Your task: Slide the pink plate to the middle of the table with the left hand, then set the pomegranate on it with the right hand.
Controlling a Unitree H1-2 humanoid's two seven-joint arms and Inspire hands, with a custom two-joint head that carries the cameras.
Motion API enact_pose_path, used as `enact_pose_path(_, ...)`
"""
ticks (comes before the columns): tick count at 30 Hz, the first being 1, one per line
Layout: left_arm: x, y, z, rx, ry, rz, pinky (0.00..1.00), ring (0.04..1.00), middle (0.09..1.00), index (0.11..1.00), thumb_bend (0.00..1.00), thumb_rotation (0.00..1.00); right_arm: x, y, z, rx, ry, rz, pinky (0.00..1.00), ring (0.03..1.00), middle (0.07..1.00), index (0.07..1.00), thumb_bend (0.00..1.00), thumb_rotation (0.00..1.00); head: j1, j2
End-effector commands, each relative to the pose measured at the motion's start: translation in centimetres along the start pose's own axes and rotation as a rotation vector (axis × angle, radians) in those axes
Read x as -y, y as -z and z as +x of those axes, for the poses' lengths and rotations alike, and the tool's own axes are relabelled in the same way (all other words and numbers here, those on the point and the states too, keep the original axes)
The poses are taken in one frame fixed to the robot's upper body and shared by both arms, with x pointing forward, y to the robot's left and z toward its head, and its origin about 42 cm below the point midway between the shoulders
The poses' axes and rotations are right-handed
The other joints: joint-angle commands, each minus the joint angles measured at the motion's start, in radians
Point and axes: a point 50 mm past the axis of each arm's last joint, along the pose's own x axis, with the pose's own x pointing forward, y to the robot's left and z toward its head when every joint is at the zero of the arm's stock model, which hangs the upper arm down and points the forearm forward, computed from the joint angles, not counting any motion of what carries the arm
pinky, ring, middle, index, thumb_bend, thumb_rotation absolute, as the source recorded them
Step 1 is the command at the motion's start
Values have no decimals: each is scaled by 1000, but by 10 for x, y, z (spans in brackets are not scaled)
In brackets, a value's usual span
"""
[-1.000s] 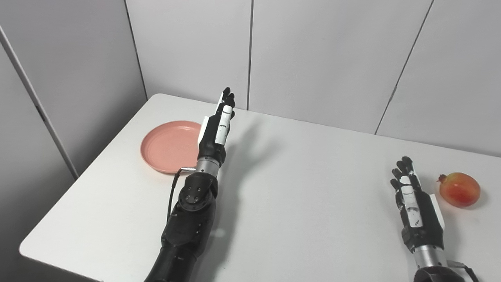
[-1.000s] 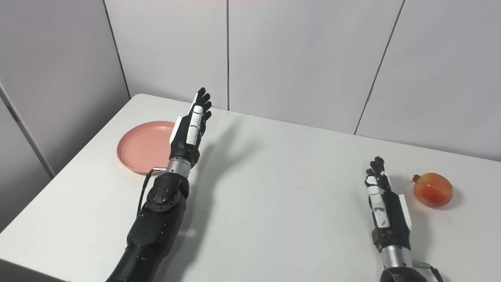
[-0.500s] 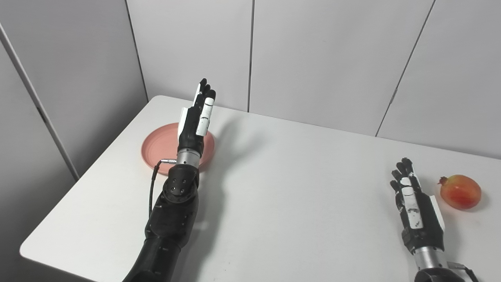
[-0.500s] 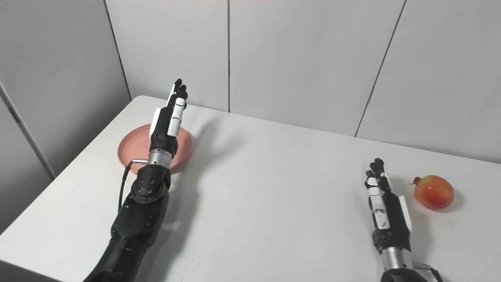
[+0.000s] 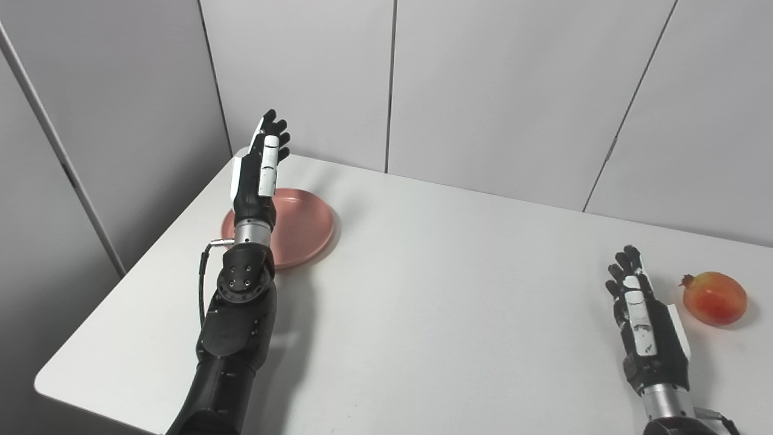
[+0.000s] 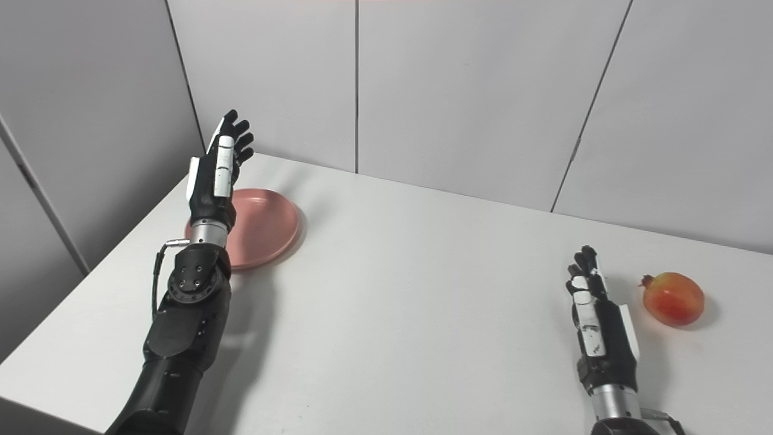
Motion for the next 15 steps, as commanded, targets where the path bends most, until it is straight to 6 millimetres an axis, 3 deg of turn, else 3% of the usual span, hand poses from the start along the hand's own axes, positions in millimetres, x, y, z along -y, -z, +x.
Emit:
enact_pose_path(1,-7,-27,21,105,-23,7,817,847,854,850,693,1000,1,-9,3,65,-9,-7,1000,1000,1000,1000,592,892,2,0)
enact_pose_path(15,-53,-25,27,85,-100,170,811,837,850,841,693,1000,2,-12,4,67,-6,-4,1000,1000,1000,1000,588,886,10,1)
